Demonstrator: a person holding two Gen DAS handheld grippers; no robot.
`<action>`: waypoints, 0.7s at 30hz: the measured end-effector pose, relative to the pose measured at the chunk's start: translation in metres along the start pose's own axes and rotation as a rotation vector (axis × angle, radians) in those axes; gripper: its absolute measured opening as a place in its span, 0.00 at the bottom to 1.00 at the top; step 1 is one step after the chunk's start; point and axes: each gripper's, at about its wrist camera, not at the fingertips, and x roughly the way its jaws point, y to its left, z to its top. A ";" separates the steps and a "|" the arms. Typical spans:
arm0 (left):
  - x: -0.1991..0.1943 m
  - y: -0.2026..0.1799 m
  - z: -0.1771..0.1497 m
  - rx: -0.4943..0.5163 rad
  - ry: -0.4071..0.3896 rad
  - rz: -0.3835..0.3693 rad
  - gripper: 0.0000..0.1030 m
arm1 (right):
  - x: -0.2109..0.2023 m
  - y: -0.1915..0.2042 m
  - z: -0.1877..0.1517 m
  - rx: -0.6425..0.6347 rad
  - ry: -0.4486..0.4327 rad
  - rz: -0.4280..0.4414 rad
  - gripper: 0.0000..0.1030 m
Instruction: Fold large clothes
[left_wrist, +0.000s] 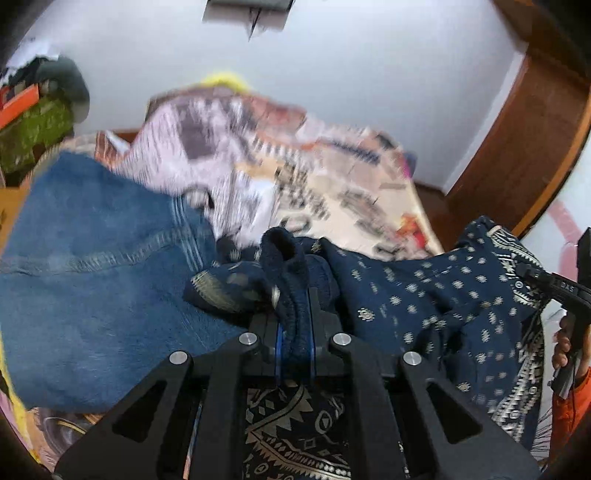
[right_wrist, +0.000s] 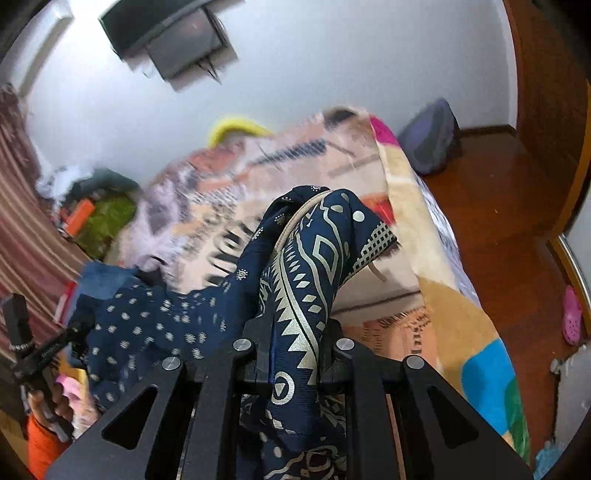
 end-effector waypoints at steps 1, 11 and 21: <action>0.009 0.002 -0.003 0.004 0.017 0.018 0.09 | 0.011 -0.006 -0.003 0.001 0.020 -0.026 0.11; 0.037 0.016 -0.016 -0.003 0.097 0.014 0.12 | 0.036 -0.034 -0.024 -0.046 0.107 -0.150 0.21; 0.003 -0.009 -0.043 0.079 0.134 0.116 0.33 | -0.024 -0.025 -0.040 -0.096 0.097 -0.172 0.23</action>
